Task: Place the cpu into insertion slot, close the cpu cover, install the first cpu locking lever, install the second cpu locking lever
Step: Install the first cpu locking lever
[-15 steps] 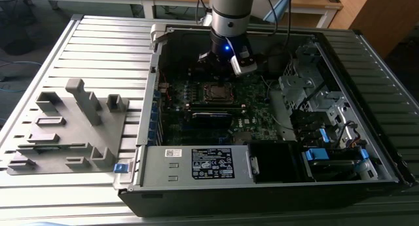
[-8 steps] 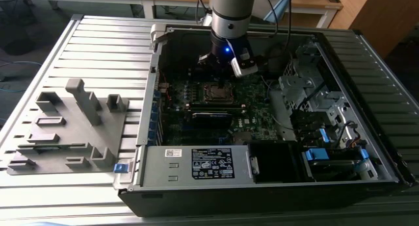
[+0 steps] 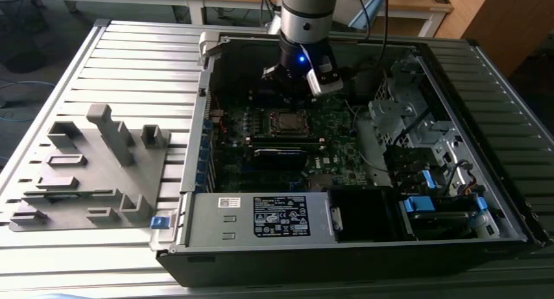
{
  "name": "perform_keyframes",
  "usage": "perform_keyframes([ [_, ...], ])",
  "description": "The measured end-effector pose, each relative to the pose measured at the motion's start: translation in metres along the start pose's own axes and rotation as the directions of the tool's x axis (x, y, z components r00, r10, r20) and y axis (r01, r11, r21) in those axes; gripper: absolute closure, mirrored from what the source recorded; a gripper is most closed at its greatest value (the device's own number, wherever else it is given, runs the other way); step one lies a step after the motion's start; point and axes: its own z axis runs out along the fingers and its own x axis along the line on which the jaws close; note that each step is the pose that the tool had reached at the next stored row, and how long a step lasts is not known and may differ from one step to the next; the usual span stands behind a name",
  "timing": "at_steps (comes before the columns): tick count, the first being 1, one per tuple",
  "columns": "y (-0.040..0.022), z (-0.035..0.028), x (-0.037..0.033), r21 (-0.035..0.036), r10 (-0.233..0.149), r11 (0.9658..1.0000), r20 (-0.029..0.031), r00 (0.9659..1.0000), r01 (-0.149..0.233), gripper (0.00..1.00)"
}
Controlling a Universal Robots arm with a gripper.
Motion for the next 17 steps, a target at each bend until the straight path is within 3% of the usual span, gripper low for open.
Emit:
perform_keyframes([
  [4, 0.0002, -0.0026, -0.0001, -0.0003, 0.000, 1.0000, 0.0001, 1.0000, 0.000, 0.89],
  [6, 0.0010, -0.0200, -0.0006, 0.0000, 0.000, 1.0000, -0.0001, 1.0000, 0.000, 0.89],
  [17, 0.0005, -0.0176, -0.0006, 0.0009, 0.000, 1.0000, 0.0002, 1.0000, 0.000, 0.89],
])
